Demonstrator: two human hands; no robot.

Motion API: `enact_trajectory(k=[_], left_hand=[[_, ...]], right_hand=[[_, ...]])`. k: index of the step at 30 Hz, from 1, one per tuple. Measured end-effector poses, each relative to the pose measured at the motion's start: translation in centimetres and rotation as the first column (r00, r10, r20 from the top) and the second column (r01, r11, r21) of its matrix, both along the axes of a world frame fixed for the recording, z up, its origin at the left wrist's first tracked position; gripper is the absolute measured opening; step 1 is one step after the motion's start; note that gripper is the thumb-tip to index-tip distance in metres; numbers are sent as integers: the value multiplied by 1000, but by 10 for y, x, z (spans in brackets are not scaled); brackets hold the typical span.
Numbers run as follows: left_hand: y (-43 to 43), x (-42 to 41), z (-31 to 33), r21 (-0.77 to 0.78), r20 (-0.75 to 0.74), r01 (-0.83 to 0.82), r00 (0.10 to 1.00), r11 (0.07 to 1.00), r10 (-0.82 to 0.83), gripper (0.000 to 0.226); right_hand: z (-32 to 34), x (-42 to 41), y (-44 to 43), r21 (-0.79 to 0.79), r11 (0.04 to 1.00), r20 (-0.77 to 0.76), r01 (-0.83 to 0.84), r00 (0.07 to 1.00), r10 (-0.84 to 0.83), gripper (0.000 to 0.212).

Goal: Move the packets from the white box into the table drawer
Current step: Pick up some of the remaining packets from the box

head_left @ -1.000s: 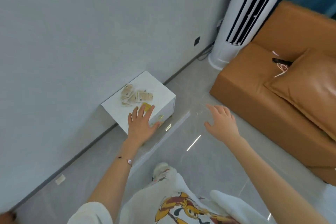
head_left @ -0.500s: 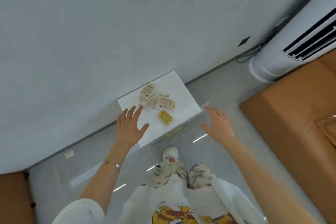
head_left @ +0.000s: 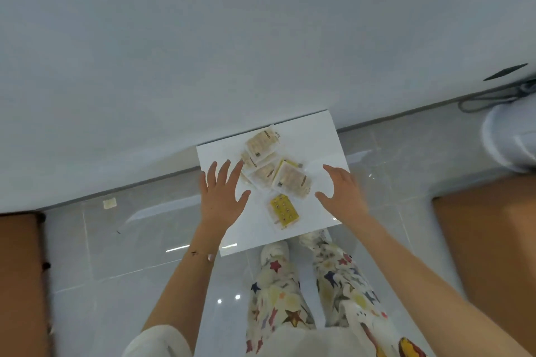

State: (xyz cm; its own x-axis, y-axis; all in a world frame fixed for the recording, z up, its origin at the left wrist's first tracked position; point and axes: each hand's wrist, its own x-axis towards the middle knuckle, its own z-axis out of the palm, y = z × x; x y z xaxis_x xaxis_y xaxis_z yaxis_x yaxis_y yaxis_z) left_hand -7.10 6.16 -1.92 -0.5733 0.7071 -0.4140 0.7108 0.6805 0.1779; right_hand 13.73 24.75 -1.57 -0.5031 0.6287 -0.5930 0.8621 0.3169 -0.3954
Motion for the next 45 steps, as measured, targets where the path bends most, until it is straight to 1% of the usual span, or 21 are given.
enact_trajectory(k=[2,5,9,12,14,16,17,19,21,24,25,27,31,33,35,38,41,42,43,44,45], left_hand=[[11,0,-39,-49,28,-28,999,998,29,70],[27,2,-98,-31,89,-119,989,992,121,70],[46,3,-151,45,121,-189,976,981,182,73],[58,-4,-168,74,105,-210,974,975,201,76],[66,-7,-172,77,88,-212,975,974,206,77],[70,-9,-172,90,74,-205,977,975,198,73],[71,-10,-172,94,47,-179,983,979,176,70],[72,-12,-170,78,1,-135,991,988,135,61],[74,-12,-167,59,-18,-138,990,989,140,54],[76,-12,-162,73,-49,-138,989,988,142,46],[77,-13,-160,104,-52,-140,988,985,146,42],[75,-16,-157,184,-36,-148,987,972,157,36],[66,-18,-144,329,18,-179,983,927,184,28],[58,-19,-132,407,-7,-178,980,896,198,22],[49,-19,-118,464,-4,-221,968,858,252,13],[32,-15,-96,453,101,-377,922,808,373,10],[12,-9,-71,471,209,-488,871,735,444,5],[6,-7,-62,470,276,-553,833,688,480,9],[0,-5,-53,461,364,-634,773,621,520,15],[-6,-2,-43,440,459,-720,694,537,554,19],[-12,1,-33,406,543,-792,610,456,577,18]], right_hand=[[-40,-12,11,0,998,31,-55,998,55,74],[-99,-28,18,-9,993,40,-114,993,114,84],[-156,-41,14,1,981,-56,-195,979,194,90],[-174,-44,8,80,965,-88,-250,962,257,88],[-178,-43,6,147,963,-104,-227,964,243,89],[-180,-43,5,189,964,-116,-185,971,209,90],[-180,-44,6,193,967,-99,-166,977,187,90],[-180,-47,10,153,980,-39,-128,990,136,90],[-179,-50,14,87,993,-27,-84,996,86,85],[-177,-54,16,19,998,-51,-57,997,58,65],[-176,-54,16,4,999,-45,-53,998,53,59],[-172,-55,17,-44,999,-45,17,999,-19,49],[-161,-50,20,-180,969,-155,170,968,-199,26],[-148,-49,21,-307,924,-199,230,933,-298,22],[-135,-48,20,-424,870,-232,253,898,-374,24],[-112,-51,18,-511,824,-251,245,874,-416,30],[-86,-56,15,-571,778,-247,261,850,-466,27],[-76,-57,13,-599,752,-237,275,836,-494,27],[-67,-58,11,-631,718,-224,294,817,-531,26],[-56,-59,9,-662,683,-212,309,796,-566,26],[-46,-60,8,-687,653,-204,319,778,-594,26]])
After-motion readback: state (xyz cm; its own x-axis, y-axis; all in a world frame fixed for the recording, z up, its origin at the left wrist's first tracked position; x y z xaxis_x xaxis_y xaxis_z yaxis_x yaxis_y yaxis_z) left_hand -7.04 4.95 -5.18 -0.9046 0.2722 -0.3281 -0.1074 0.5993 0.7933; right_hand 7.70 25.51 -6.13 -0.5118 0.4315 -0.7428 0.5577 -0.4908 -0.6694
